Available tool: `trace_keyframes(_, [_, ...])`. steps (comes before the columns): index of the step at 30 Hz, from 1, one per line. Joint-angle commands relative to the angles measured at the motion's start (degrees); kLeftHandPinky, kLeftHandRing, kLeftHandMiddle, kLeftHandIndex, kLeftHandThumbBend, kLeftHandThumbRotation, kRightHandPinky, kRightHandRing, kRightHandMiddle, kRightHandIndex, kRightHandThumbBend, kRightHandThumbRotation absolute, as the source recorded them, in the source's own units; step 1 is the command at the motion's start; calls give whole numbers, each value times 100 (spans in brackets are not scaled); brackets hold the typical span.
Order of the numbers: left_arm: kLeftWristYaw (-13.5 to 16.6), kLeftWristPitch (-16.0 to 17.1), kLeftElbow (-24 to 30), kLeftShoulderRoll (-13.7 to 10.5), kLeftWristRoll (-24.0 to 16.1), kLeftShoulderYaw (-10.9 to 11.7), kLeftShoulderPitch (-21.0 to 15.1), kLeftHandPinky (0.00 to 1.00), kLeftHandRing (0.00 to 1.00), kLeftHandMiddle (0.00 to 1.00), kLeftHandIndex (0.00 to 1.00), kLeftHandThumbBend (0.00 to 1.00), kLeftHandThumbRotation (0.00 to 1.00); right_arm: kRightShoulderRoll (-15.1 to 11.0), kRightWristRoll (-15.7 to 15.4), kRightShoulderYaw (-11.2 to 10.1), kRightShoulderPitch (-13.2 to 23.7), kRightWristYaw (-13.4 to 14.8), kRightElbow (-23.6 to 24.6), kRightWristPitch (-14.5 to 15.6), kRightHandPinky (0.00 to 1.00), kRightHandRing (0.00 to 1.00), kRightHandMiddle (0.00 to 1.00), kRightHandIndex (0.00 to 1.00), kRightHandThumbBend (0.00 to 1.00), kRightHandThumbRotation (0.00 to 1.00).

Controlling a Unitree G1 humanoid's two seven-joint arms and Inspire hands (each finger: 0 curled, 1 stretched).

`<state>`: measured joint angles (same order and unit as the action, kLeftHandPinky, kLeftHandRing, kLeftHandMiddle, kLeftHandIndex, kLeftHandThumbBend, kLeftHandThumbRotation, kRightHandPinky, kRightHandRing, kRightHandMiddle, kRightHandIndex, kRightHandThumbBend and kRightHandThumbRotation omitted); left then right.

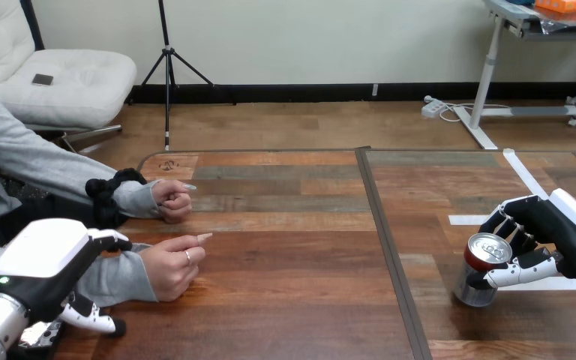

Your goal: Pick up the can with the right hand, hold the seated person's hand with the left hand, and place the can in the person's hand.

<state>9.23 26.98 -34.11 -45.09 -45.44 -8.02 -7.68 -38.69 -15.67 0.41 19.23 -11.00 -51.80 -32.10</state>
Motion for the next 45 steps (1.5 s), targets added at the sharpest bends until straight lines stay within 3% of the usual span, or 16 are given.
trace_keyframes(1, [341, -159, -250, -99, -122, -106, -431, 69, 74, 77, 76, 100, 24, -68, 82, -66, 451, 89, 162, -93, 33, 36, 40, 44, 76, 0])
trace_keyframes(9, [670, -177, -615, -32, -39, -197, -600, 69, 74, 77, 75, 100, 23, -87, 52, -55, 455, 113, 149, -116, 32, 35, 40, 43, 77, 0])
trace_keyframes(28, [1113, -59, -1329, 27, 96, -357, -948, 69, 76, 79, 77, 100, 24, -97, 64, -64, 461, 99, 84, -107, 33, 36, 41, 43, 78, 0])
trace_keyframes(34, [1082, -55, -1360, 53, 246, -295, -972, 70, 77, 80, 78, 100, 22, -105, 33, -52, 455, 123, 90, -95, 34, 37, 41, 43, 77, 0])
trace_keyframes(45, [1547, 216, -1504, 111, 550, -180, -1009, 66, 75, 78, 77, 100, 17, -110, 33, -52, 444, 133, 53, -154, 34, 37, 41, 43, 78, 0])
